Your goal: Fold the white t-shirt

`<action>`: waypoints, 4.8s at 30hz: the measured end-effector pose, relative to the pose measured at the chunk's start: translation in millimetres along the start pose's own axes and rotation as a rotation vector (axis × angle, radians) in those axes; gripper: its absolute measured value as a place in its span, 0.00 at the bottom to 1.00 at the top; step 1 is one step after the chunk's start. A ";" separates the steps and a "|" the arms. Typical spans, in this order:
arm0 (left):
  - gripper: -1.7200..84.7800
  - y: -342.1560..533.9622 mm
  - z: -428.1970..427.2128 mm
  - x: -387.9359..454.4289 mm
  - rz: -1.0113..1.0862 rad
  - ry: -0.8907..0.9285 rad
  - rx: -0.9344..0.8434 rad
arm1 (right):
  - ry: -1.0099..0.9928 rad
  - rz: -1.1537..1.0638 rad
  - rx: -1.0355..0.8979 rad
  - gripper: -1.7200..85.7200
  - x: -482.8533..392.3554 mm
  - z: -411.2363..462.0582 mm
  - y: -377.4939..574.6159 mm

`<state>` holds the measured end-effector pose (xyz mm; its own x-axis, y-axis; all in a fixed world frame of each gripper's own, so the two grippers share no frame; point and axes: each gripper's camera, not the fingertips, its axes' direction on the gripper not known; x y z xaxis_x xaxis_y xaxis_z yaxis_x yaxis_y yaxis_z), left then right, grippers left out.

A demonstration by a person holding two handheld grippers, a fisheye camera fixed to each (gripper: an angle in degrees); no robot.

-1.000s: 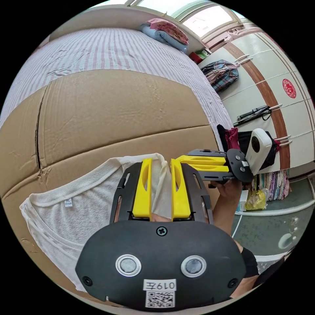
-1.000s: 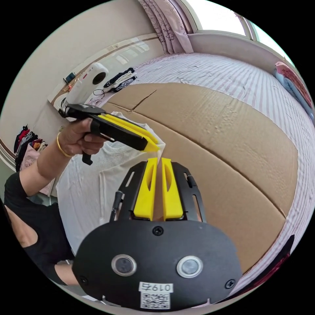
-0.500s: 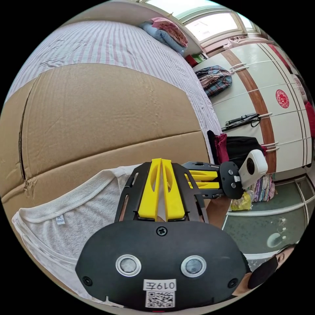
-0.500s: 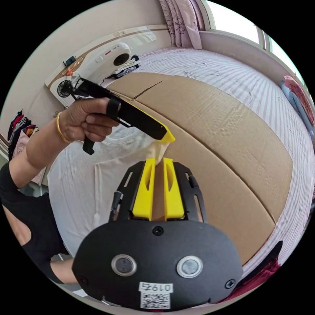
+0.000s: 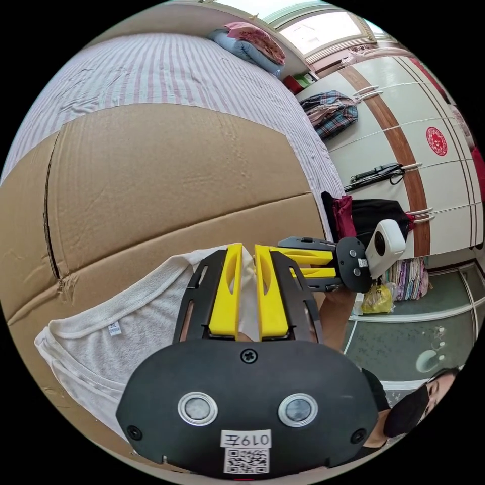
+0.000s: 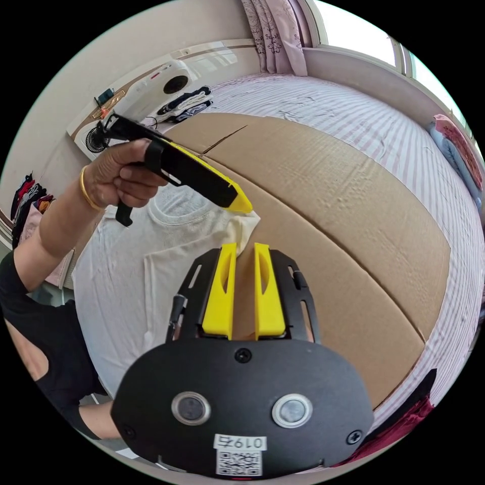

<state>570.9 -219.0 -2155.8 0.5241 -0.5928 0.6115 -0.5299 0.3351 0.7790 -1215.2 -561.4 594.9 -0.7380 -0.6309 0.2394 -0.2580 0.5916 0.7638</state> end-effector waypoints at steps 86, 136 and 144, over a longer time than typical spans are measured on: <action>0.05 163.9 35.2 78.6 0.288 -0.264 0.083 | -0.404 0.342 0.248 0.10 239.6 6.2 -19.9; 0.07 412.4 -30.2 143.4 0.423 -0.539 0.255 | 0.305 -0.264 0.463 0.01 -121.0 194.4 184.0; 0.09 428.8 -54.5 107.2 0.188 -0.384 0.285 | 0.575 -0.162 0.537 0.01 -270.4 293.5 254.7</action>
<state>436.1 -98.9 -1748.6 0.1476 -0.7855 0.6010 -0.7801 0.2811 0.5590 -1264.4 -92.8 548.9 -0.2668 -0.8031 0.5327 -0.7070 0.5388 0.4581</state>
